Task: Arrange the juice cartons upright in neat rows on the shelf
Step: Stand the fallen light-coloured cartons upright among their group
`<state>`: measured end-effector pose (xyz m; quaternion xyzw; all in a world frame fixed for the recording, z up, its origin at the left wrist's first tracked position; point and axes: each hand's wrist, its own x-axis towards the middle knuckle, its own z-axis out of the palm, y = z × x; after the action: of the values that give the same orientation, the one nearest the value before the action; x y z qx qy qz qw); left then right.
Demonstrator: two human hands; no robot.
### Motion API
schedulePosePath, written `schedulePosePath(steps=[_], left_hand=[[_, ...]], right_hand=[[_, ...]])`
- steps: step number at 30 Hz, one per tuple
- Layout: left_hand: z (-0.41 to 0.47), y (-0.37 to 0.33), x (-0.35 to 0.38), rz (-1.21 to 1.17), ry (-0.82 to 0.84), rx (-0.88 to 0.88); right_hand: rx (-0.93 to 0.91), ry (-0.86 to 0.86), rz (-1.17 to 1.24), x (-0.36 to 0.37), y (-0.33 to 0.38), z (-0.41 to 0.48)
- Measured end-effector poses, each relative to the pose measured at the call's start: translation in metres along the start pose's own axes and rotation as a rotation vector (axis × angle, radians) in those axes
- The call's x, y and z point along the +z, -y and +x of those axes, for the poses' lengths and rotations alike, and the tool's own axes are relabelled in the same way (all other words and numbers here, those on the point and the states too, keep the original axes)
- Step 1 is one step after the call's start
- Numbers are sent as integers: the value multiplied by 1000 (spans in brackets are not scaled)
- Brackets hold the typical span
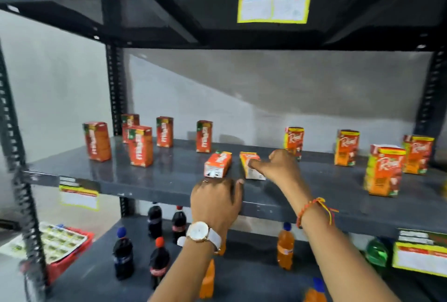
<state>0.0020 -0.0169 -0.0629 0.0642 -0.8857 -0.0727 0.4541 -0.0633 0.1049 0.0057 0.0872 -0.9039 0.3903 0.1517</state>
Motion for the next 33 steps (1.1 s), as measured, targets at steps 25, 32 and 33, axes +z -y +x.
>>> schedulePosePath(steps=[25, 32, 33], left_hand=[[-12, 9, 11, -163, -28, 26], [-11, 4, 10, -119, -14, -21], [-11, 1, 9, -121, -9, -39]], right_hand=[[-24, -533, 106, 29, 23, -35], [-10, -533, 80, 28, 11, -37], [-6, -536, 76, 26, 7, -37]])
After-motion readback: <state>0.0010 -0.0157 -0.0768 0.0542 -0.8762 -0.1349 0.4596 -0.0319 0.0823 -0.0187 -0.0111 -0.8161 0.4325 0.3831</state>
